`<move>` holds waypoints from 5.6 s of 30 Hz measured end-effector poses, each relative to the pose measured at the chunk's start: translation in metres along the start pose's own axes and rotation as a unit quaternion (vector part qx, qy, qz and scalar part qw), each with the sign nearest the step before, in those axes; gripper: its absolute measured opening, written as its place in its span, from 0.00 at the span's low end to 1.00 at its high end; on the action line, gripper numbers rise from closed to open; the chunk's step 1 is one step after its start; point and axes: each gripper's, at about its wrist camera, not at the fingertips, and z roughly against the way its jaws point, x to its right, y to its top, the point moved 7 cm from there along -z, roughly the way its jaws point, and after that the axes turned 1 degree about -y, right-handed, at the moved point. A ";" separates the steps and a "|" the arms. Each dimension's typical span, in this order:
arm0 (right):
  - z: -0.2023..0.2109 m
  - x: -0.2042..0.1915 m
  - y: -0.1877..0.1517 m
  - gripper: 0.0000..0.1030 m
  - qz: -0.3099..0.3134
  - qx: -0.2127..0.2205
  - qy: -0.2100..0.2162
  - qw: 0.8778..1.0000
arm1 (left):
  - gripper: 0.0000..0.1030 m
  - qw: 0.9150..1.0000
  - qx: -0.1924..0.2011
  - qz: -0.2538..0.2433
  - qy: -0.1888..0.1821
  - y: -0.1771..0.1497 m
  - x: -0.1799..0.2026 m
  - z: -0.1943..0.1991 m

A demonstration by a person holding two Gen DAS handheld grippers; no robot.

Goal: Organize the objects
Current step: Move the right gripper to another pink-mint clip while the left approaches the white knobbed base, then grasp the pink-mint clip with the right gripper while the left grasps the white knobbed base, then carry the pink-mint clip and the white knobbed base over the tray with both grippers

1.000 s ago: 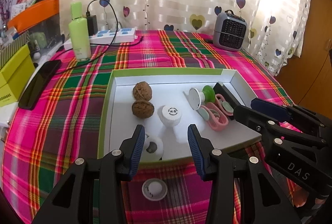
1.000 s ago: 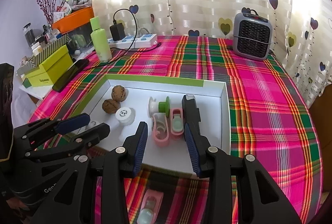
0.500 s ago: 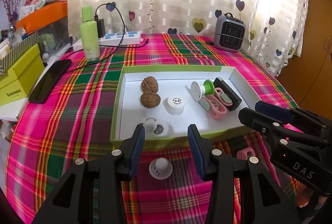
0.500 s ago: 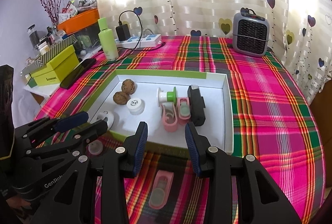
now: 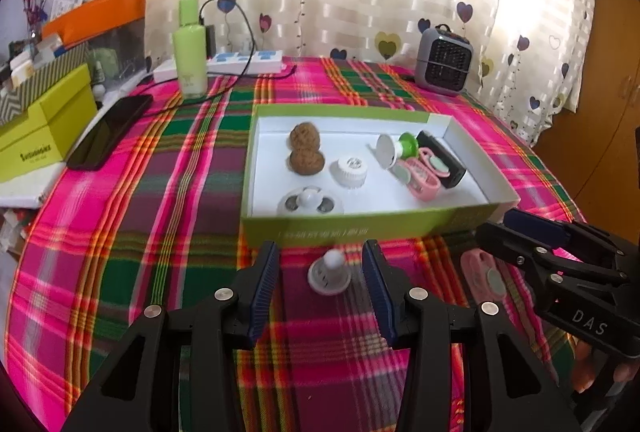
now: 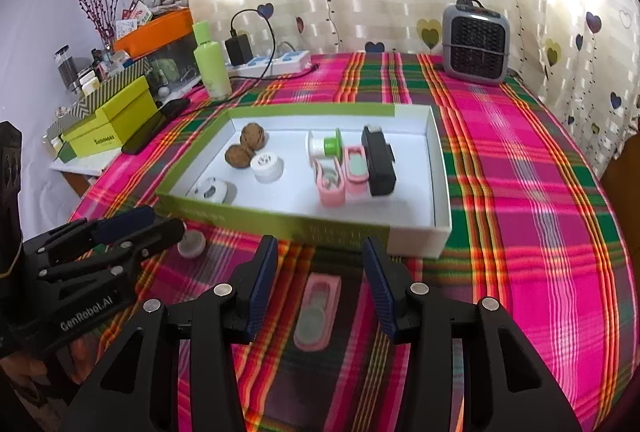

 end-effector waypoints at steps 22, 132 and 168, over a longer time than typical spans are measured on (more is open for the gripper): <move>-0.009 -0.002 -0.025 0.50 -0.007 -0.035 0.008 0.999 | 0.47 0.999 -0.044 0.007 -0.021 -0.024 -0.008 -0.014; -0.009 -0.015 0.004 0.18 0.014 -0.027 0.012 0.999 | 0.24 1.000 -0.016 0.005 -0.016 0.017 0.002 -0.009; -0.069 -0.020 0.050 0.18 0.015 -0.060 0.054 0.997 | 0.24 0.999 -0.040 0.005 -0.004 0.060 -0.010 -0.067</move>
